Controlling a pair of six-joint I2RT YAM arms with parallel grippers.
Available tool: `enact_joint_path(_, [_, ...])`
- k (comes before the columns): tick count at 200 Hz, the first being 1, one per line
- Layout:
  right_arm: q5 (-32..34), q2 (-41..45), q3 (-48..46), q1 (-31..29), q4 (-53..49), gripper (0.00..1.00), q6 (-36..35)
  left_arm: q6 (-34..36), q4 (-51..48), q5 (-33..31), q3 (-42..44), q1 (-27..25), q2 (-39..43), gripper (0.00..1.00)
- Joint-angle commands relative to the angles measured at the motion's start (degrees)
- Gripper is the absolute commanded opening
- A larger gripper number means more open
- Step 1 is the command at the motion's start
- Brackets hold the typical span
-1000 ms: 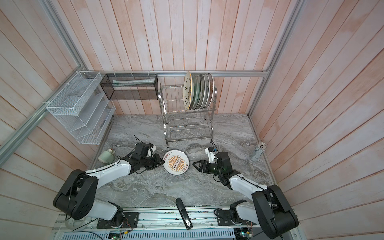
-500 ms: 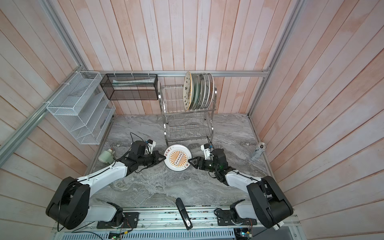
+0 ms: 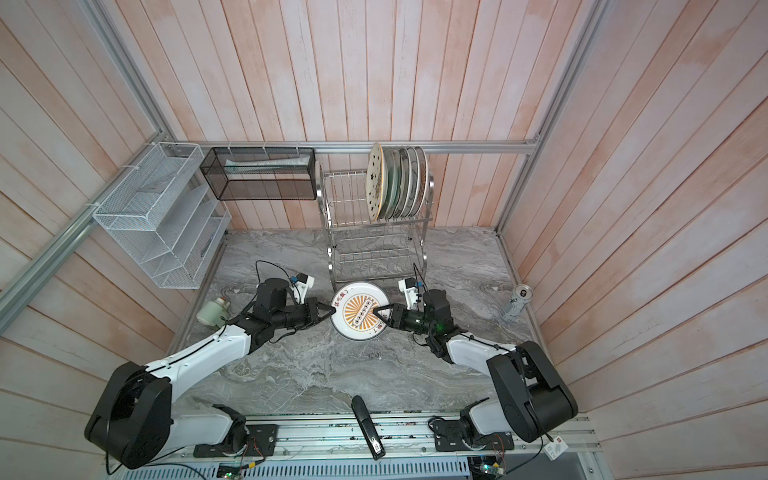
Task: Load the plates into the dish rack
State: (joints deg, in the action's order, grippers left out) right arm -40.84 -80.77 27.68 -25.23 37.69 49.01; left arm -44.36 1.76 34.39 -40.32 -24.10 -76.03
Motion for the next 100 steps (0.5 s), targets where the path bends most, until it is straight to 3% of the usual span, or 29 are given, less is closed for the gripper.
enact_joint_path(1, [-2.94, -0.7, 1.54, -0.86, 5.29, 0.38, 2.99, 0.4, 3.86, 2.0, -1.04, 0.27, 1.81, 0.0])
enact_joint_path(100, [-4.17, -1.51, 1.59, -2.45, 10.52, 0.17, 6.18, 0.5, 5.02, 1.91, -1.24, 0.2, 1.29, 0.0])
